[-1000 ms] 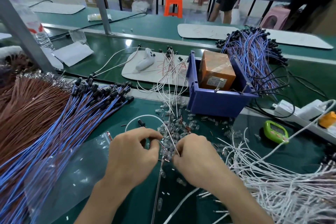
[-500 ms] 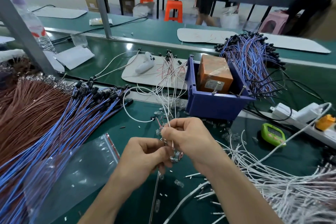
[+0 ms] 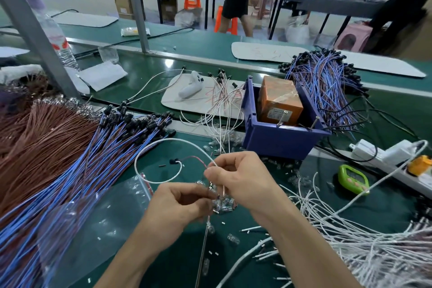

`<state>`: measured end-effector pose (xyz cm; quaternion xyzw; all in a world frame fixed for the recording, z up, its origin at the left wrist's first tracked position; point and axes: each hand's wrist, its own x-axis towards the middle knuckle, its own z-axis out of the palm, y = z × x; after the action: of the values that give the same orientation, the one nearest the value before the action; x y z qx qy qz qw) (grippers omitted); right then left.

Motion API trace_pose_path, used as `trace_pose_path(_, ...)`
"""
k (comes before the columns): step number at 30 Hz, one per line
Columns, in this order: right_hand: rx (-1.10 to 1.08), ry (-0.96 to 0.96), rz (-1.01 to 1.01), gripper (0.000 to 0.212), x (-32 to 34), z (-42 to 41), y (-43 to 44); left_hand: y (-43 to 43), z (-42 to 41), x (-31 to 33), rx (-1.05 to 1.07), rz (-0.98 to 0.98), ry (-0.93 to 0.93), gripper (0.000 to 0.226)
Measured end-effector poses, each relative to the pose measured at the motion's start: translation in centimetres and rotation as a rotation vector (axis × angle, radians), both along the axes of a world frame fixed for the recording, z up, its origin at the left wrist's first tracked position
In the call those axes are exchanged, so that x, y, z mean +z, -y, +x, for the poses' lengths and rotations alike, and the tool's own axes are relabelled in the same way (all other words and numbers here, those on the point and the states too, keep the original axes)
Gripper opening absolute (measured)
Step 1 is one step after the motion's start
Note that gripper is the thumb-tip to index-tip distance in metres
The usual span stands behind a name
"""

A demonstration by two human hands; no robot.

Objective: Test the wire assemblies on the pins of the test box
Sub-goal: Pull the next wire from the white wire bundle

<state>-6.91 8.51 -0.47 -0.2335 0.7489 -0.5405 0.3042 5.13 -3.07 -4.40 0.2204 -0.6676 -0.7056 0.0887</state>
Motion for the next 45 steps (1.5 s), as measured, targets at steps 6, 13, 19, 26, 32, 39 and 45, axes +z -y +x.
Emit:
trace_pose_path(6, -0.069, 0.066, -0.120, 0.014, -0.5, 0.7, -1.5, 0.9, 0.4, 0.1, -0.124, -0.044, 0.026, 0.017)
trace_pose_path(13, -0.108, 0.117, -0.197, 0.017, -0.2, 0.8, -2.4, 0.8, -0.3, 0.3, -0.389, -0.191, 0.038, 0.025)
trace_pose_path(19, -0.105, 0.098, -0.218, 0.019, 1.1, 0.0, -3.6, 1.8, -0.3, -0.6, -0.583, -0.373, 0.226, 0.019)
trace_pose_path(26, -0.040, -0.067, -0.091, 0.016, 1.2, -0.8, -4.7, -0.3, -2.3, 0.2, -0.150, 0.034, -0.042, 0.021)
trace_pose_path(32, -0.046, -0.320, 0.090, 0.019, -0.8, 1.0, -4.1, -2.4, -4.2, 1.1, 0.028, 0.225, -0.156, 0.031)
trace_pose_path(39, -0.143, -0.655, 0.147, 0.005, 1.7, 0.7, -6.0, -0.8, -3.4, 2.9, 0.236, -0.549, -0.039, 0.025)
trace_pose_path(45, -0.121, -0.998, -0.064, 0.020, 4.3, 2.8, -5.6, -0.6, -1.2, 3.6, 0.255, -1.055, -0.089, 0.016)
